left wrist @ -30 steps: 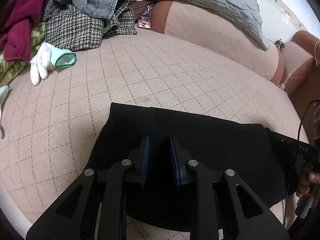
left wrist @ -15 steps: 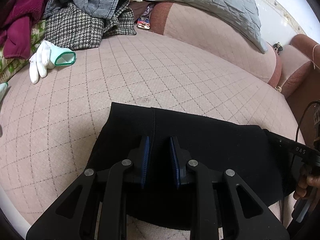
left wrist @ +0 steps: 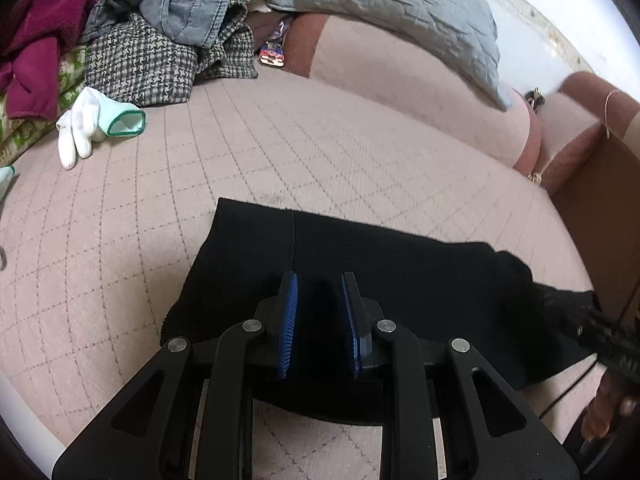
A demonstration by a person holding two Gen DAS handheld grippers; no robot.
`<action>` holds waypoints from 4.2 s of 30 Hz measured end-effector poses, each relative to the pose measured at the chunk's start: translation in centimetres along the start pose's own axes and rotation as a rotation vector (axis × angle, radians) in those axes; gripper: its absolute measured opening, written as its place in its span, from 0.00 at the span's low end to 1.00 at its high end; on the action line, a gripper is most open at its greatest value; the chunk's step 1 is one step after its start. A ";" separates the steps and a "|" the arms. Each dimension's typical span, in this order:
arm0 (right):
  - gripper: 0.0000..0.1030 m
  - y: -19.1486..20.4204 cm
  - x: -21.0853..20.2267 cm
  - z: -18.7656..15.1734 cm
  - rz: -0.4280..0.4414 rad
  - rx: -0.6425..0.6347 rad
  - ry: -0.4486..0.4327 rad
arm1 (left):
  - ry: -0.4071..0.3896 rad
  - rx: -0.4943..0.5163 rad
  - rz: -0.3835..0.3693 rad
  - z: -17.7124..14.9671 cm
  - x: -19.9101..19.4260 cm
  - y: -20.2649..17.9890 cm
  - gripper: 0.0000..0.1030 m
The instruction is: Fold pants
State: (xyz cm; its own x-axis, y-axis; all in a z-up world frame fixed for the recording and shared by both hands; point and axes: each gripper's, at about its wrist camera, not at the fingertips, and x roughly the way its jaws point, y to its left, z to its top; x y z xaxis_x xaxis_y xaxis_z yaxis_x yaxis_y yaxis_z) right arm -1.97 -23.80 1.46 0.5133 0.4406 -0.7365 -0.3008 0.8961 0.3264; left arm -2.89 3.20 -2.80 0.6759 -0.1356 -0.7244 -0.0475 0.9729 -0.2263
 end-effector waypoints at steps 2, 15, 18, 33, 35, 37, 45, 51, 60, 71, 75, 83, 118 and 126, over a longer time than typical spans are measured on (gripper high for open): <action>0.33 0.9 0.4 -0.8 -0.002 -0.026 0.018 | 0.008 0.006 0.007 -0.2 0.2 0.0 0.20; 0.33 0.4 -0.6 -3.2 -0.065 -0.039 0.054 | -0.019 0.120 0.009 -0.9 -0.8 -3.3 0.20; 0.34 -1.1 -2.3 -3.0 -0.095 -0.005 0.037 | -0.020 0.144 -0.021 -1.1 -1.4 -5.0 0.20; 0.39 -8.0 -9.6 -3.0 -0.207 0.103 -0.027 | 0.072 0.221 -0.113 -3.7 -0.2 -11.6 0.20; 0.41 -9.4 -11.2 -3.1 -0.239 0.107 -0.029 | 0.065 0.253 -0.125 -3.7 -0.4 -12.7 0.20; 0.46 -11.1 -13.0 -3.4 -0.265 0.121 -0.031 | 0.068 0.270 -0.159 -3.6 -0.5 -13.8 0.20; 0.46 -18.1 -17.7 -7.1 -0.309 0.219 0.005 | 0.172 0.354 -0.368 -2.5 1.7 -21.9 0.50; 0.46 -21.2 -17.6 -10.1 -0.264 0.274 0.031 | 0.222 0.462 -0.424 -2.6 3.8 -29.2 0.52; 0.46 -23.1 -17.6 -12.1 -0.190 0.311 -0.010 | 0.258 0.591 -0.484 -2.6 6.2 -36.2 0.52; 0.56 -24.0 -16.5 -12.2 -0.082 0.292 -0.097 | 0.377 0.750 -0.607 -3.0 10.0 -42.8 0.52; 0.60 -24.3 -16.2 -12.3 -0.037 0.285 -0.120 | 0.438 0.826 -0.613 -3.6 12.2 -45.5 0.52; 0.60 -25.5 -15.8 -11.9 0.024 0.300 -0.170 | 0.492 0.812 -0.679 -3.6 14.9 -47.8 0.52; 0.15 1.0 -3.3 -1.8 0.065 -0.090 -0.060 | 0.275 0.200 -0.524 6.2 5.7 -15.8 0.12; 0.47 -0.5 -4.8 -2.4 0.157 0.036 -0.066 | 0.245 0.178 -0.448 3.7 3.1 -11.4 0.49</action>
State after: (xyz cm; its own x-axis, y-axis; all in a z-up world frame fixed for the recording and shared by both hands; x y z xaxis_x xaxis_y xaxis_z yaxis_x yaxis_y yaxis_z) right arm -6.21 -26.52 3.36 0.5140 0.5770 -0.6346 -0.3534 0.8166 0.4563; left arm 2.45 -7.61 -0.01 0.4090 -0.5632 -0.7180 0.3459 0.8238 -0.4492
